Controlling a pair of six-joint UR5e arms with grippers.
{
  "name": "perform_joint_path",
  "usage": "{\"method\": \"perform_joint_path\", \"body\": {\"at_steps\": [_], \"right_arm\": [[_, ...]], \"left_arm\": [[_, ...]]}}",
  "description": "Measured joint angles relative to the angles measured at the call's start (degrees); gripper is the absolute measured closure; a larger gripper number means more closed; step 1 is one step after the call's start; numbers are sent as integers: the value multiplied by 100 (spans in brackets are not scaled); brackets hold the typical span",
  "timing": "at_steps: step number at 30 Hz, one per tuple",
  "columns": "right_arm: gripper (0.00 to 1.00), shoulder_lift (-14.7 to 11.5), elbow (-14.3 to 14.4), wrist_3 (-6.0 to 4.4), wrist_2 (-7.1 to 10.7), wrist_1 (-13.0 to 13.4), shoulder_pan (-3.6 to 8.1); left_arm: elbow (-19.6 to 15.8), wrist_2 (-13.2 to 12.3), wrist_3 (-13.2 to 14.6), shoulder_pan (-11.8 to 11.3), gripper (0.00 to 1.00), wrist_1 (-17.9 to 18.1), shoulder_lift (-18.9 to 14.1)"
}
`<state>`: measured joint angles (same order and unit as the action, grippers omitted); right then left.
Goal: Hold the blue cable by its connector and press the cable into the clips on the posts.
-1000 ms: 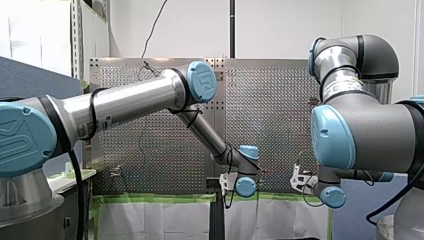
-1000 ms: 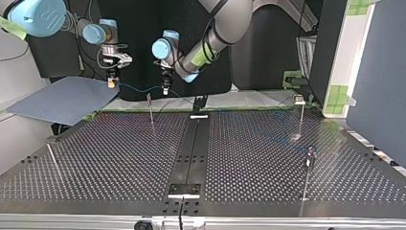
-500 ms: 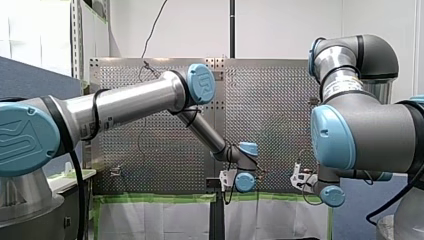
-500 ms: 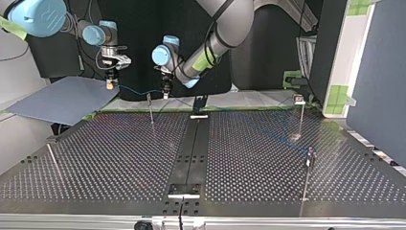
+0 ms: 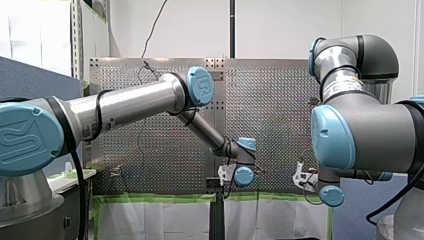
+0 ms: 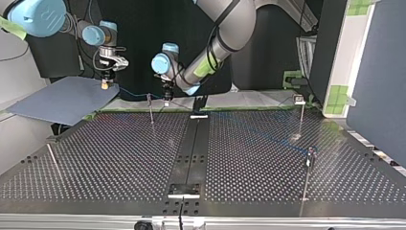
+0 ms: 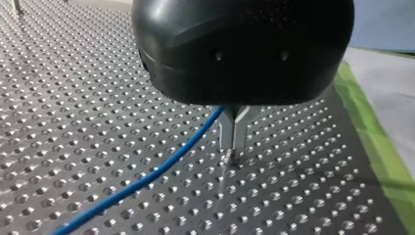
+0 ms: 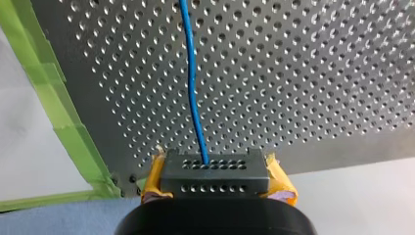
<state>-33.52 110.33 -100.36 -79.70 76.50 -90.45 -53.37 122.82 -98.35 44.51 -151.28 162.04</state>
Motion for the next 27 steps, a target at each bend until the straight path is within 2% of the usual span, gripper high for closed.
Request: {"method": "perform_joint_path", "body": {"at_steps": [7,14,20,27], "right_arm": [[100,-1,-44,1,-44,-8,-12],[100,-1,-63,-2,-47,-19,-25],[100,0,-109,-24,-47,-28,-5],[100,2,-277,-68,-47,-65,-13]], "left_arm": [[86,-39,18,-67,100,-130,43],[328,-161,-64,-98,100,-374,331],[277,-316,-184,-225,100,-421,528],[356,-413,-210,-332,100,-468,547]]}}
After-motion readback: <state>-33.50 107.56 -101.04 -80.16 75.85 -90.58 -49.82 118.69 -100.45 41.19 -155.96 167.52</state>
